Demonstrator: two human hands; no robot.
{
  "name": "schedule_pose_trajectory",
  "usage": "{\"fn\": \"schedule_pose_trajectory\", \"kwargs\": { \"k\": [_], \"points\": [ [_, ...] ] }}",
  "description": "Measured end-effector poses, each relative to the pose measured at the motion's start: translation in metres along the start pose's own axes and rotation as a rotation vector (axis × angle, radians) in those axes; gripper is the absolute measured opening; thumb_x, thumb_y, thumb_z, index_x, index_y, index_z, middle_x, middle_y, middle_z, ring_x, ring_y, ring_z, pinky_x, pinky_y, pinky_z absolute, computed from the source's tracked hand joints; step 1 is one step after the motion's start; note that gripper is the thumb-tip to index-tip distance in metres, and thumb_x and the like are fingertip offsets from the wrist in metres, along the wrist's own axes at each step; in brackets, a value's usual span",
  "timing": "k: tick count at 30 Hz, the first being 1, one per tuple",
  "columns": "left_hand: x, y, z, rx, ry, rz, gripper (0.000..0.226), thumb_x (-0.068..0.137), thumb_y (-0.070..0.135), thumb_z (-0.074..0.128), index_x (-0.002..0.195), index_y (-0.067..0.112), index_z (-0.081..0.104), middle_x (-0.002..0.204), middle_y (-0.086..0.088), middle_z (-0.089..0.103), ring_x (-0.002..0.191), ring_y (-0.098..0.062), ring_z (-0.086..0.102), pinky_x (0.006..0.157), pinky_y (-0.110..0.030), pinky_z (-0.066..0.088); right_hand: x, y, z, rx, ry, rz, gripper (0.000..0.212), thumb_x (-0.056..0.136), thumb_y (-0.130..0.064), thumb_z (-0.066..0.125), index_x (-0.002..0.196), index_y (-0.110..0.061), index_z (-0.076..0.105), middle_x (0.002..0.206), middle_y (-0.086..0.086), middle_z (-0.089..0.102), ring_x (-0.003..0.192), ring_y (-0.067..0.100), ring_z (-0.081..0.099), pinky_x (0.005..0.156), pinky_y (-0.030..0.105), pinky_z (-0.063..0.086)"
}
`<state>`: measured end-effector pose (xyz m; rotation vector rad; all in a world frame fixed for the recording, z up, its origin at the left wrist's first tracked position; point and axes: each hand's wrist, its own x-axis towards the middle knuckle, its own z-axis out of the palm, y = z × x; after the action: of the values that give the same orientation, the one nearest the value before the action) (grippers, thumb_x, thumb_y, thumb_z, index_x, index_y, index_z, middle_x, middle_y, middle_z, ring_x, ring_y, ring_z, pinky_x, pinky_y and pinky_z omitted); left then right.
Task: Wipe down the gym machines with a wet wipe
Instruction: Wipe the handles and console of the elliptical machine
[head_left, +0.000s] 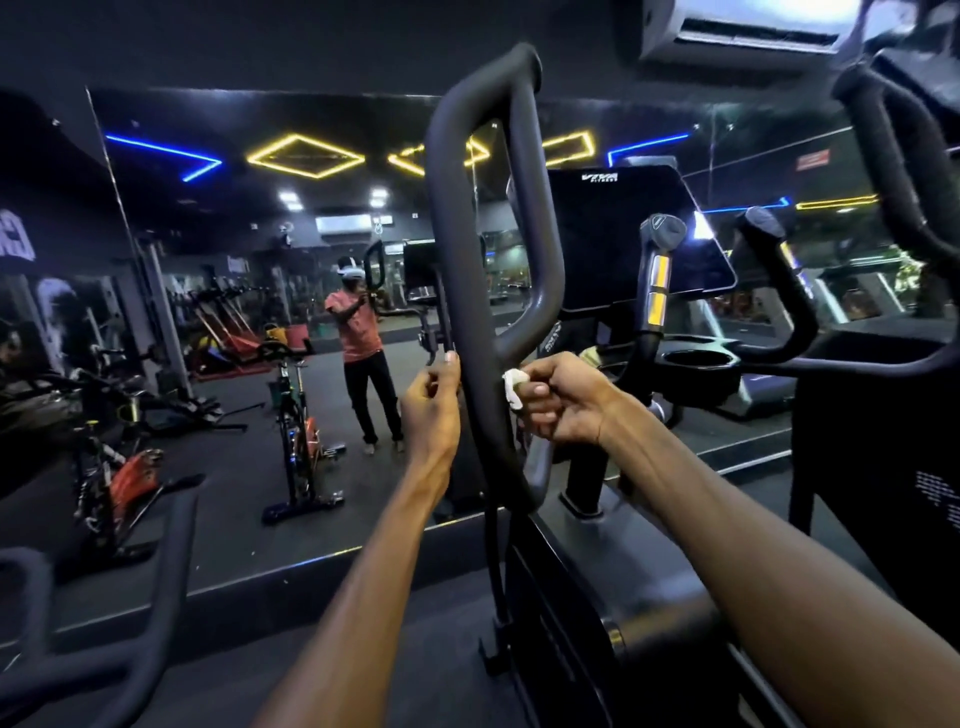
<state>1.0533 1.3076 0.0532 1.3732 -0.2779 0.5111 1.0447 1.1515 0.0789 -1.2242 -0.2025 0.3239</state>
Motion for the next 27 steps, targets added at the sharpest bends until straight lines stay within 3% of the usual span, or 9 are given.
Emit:
{"fn": "schedule_pose_trajectory", "kwargs": {
  "k": [3, 7, 11, 13, 15, 17, 19, 22, 27],
  "points": [
    [-0.005, -0.001, -0.005, 0.038, -0.014, -0.007, 0.024, 0.100, 0.033, 0.054, 0.082, 0.017, 0.059, 0.069, 0.001, 0.054, 0.067, -0.017, 0.048, 0.063, -0.035, 0.039, -0.009, 0.011, 0.002, -0.049, -0.006, -0.007, 0.048, 0.094, -0.004, 0.029, 0.053, -0.015, 0.053, 0.045, -0.006, 0.030, 0.033, 0.005, 0.019, 0.041, 0.019, 0.009],
    [-0.014, -0.002, -0.012, 0.001, -0.064, -0.060, 0.018, 0.101, 0.021, 0.051, 0.084, 0.017, 0.056, 0.068, 0.002, 0.050, 0.057, -0.011, 0.041, 0.052, -0.028, 0.033, -0.038, 0.023, 0.000, -0.224, 0.101, -0.026, 0.038, 0.100, -0.009, 0.041, 0.071, -0.012, 0.066, 0.051, -0.004, 0.033, 0.036, 0.004, 0.020, 0.040, 0.018, 0.012],
    [-0.019, -0.007, -0.023, -0.041, -0.078, -0.097, 0.015, 0.100, 0.020, 0.052, 0.087, 0.016, 0.058, 0.068, -0.001, 0.046, 0.054, -0.011, 0.039, 0.048, -0.026, 0.029, -0.050, 0.022, 0.032, -0.365, 0.416, -0.510, 0.014, 0.102, -0.004, 0.045, 0.114, -0.006, 0.051, 0.055, 0.001, 0.053, 0.036, 0.005, 0.039, 0.036, 0.019, 0.031],
    [-0.020, -0.008, -0.027, -0.065, -0.076, -0.107, 0.015, 0.100, 0.020, 0.052, 0.088, 0.017, 0.059, 0.066, 0.000, 0.047, 0.054, -0.012, 0.040, 0.047, -0.025, 0.030, -0.047, 0.021, 0.047, -0.680, 0.509, -0.798, 0.015, 0.101, -0.008, 0.051, 0.114, -0.007, 0.044, 0.063, -0.001, 0.060, 0.048, 0.007, 0.051, 0.049, 0.023, 0.041],
    [-0.025, -0.007, -0.029, -0.105, -0.068, -0.119, 0.015, 0.100, 0.021, 0.052, 0.088, 0.016, 0.060, 0.066, 0.001, 0.050, 0.053, -0.012, 0.041, 0.046, -0.025, 0.030, -0.041, 0.023, 0.055, -1.214, 0.508, -0.943, 0.013, 0.097, -0.011, 0.057, 0.107, -0.007, 0.049, 0.070, 0.002, 0.064, 0.062, 0.018, 0.061, 0.060, 0.028, 0.043],
    [-0.031, -0.006, -0.030, -0.151, -0.057, -0.120, 0.017, 0.101, 0.022, 0.052, 0.087, 0.015, 0.059, 0.066, 0.000, 0.051, 0.052, -0.010, 0.042, 0.043, -0.023, 0.031, -0.037, 0.033, 0.054, -1.604, 0.460, -1.017, 0.011, 0.095, -0.015, 0.055, 0.102, -0.007, 0.056, 0.077, 0.010, 0.066, 0.068, 0.032, 0.063, 0.059, 0.035, 0.044],
    [-0.040, -0.008, -0.031, -0.185, -0.076, -0.101, 0.017, 0.102, 0.022, 0.051, 0.091, 0.011, 0.059, 0.067, -0.002, 0.053, 0.052, -0.010, 0.043, 0.042, -0.022, 0.033, -0.039, 0.051, 0.049, -1.765, 0.391, -1.054, 0.024, 0.092, -0.024, 0.043, 0.098, -0.008, 0.059, 0.074, 0.009, 0.066, 0.062, 0.032, 0.062, 0.053, 0.033, 0.044],
    [-0.053, -0.013, -0.030, -0.134, -0.108, -0.074, 0.021, 0.101, 0.027, 0.054, 0.097, 0.007, 0.061, 0.076, -0.008, 0.061, 0.062, -0.015, 0.055, 0.051, -0.029, 0.044, -0.041, 0.071, 0.049, -1.782, 0.364, -1.006, 0.033, 0.086, -0.030, 0.037, 0.096, -0.011, 0.062, 0.071, 0.006, 0.067, 0.061, 0.030, 0.063, 0.054, 0.029, 0.040],
    [-0.054, -0.030, -0.023, -0.043, 0.055, -0.054, 0.009, 0.094, 0.020, 0.063, 0.090, 0.013, 0.064, 0.081, -0.002, 0.068, 0.070, -0.010, 0.061, 0.066, -0.028, 0.049, -0.041, 0.046, 0.051, -1.262, 0.371, -0.739, 0.008, 0.084, -0.018, 0.072, 0.079, -0.021, 0.076, 0.065, -0.011, 0.068, 0.062, 0.007, 0.062, 0.063, 0.027, 0.049]
  ]
}}
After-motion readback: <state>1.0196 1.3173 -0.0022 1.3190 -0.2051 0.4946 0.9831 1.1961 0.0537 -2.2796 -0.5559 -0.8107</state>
